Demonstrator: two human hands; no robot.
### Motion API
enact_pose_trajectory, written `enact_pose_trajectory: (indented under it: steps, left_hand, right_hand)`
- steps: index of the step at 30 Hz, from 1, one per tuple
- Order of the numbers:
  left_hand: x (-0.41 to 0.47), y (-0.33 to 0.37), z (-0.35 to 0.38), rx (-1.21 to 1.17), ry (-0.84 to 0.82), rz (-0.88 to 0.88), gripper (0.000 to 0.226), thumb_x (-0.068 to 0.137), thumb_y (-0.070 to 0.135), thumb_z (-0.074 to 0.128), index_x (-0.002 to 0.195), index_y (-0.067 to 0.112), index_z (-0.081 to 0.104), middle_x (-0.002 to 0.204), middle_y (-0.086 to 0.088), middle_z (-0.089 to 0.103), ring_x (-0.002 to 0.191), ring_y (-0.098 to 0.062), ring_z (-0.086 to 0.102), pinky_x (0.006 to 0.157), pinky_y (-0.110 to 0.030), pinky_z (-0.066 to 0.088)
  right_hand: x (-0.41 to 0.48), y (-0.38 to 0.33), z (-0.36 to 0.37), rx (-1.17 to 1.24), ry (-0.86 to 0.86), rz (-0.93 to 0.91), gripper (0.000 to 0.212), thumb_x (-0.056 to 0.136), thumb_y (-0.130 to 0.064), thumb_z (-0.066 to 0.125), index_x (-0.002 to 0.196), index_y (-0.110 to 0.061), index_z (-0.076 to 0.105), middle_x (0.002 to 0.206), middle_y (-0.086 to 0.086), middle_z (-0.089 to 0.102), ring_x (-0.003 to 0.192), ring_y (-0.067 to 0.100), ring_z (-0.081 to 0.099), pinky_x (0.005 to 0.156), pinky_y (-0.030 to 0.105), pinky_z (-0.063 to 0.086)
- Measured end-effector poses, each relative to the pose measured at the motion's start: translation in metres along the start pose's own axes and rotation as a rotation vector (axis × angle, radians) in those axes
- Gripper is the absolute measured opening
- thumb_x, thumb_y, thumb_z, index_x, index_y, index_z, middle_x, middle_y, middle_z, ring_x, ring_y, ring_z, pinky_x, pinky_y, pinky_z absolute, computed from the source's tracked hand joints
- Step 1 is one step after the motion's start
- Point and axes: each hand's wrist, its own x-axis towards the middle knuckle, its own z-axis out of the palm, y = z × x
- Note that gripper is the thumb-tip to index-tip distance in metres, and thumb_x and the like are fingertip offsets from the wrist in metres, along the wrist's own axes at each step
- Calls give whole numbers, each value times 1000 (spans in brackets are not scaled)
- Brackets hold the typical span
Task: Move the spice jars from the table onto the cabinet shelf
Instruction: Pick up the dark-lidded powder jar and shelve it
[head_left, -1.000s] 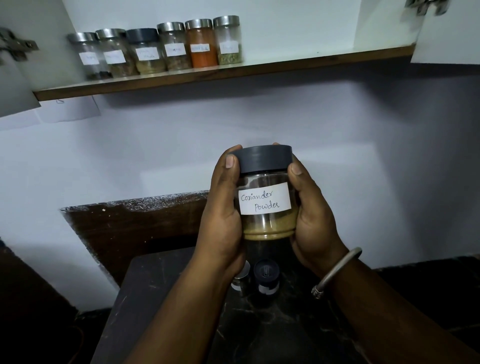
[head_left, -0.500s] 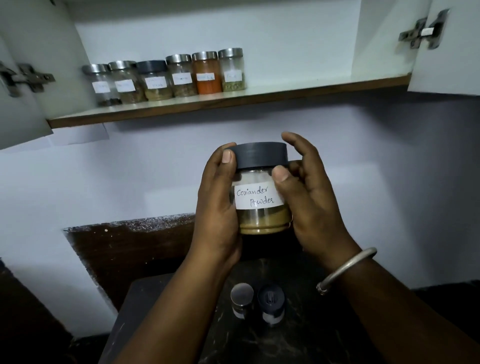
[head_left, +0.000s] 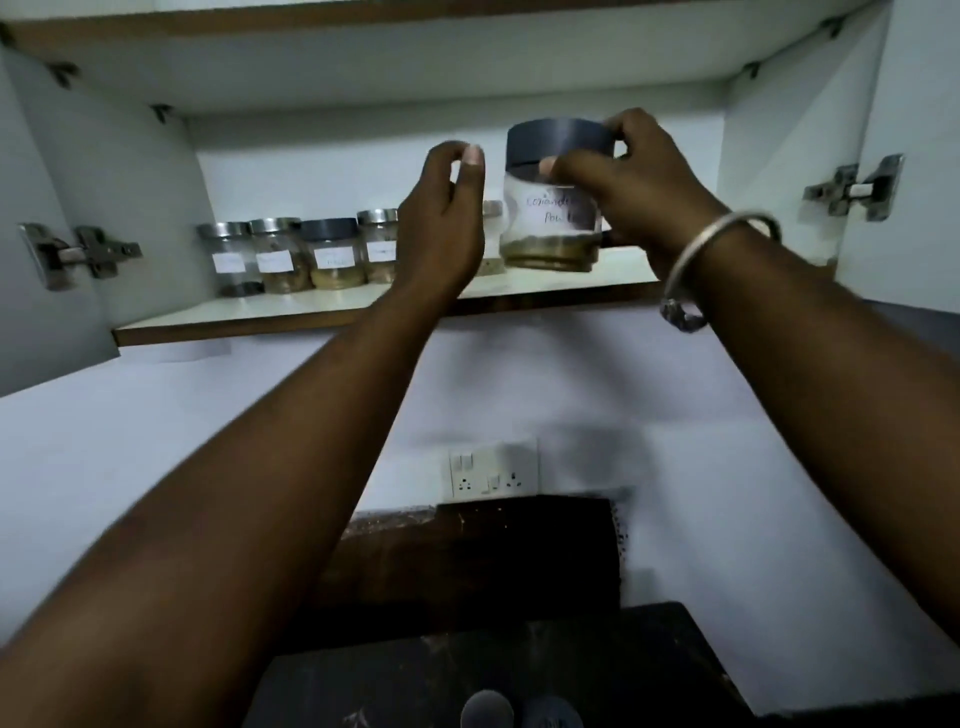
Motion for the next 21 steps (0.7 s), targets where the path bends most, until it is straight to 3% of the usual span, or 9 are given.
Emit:
enact_pose_trajectory:
  steps: [3,5,8,12,14,16,18,21]
  left_hand:
    - [37,-45,13,503,-190,59,50,107,47,29,125,14,62,110,-12,72,105,-34,67,84,-40,50]
    - [33,-70,26,664,-344,29,45,110,44,31,131,15,58,126,-17,68,118,-39,63,93,-45,48]
    - [34,-99,41,712,-376,95,40,110,43,32,130,17,56,122,-18,69,113,-40,65,83,-44,47]
    - [46,-114,42,722,-344,127,27,103,30,40,102,13,61,110,-13,69,103,-36,65,75,-38,46]
    - [45,-115,44,756,-357,134,25,101,29,40,85,19,56,102,-9,68,93,-31,64,69,-34,40]
    - [45,-117,45,759,-339,146,24,100,29,41,82,24,54,96,-4,67,82,-25,59,61,-29,34]
    - [46,-119,46,771,-319,161,22,99,30,42,82,26,54,88,0,61,76,-20,53,53,-25,24]
    - [46,-121,47,773,-282,188,22,99,29,43,80,26,54,84,2,57,74,-19,51,52,-24,20]
  right_hand:
    - [66,15,9,-120,26,83,66,78,-35,79,130,-15,42,112,0,58,102,23,69,84,49,64]
    - [99,33,19,-248,53,109,79,78,-37,79,138,-10,36,115,4,54,101,23,64,75,40,60]
    - [147,68,42,-366,8,125,84,77,-38,83,138,-7,35,112,6,53,93,22,61,57,29,47]
    - [197,109,63,-449,-63,174,96,77,-40,82,147,0,28,122,13,58,99,28,63,60,30,49]
    - [215,123,67,-437,-56,200,110,79,-41,81,155,3,15,134,19,54,115,33,62,75,36,54]
    - [230,133,72,-391,-64,231,125,81,-42,83,159,5,-3,152,25,43,133,39,53,95,41,52]
    - [240,143,74,-357,-81,262,134,80,-44,84,158,3,-14,161,25,32,141,40,45,106,43,47]
    - [247,160,81,-328,-111,303,136,80,-44,84,159,-2,-18,167,21,24,149,38,36,115,41,39]
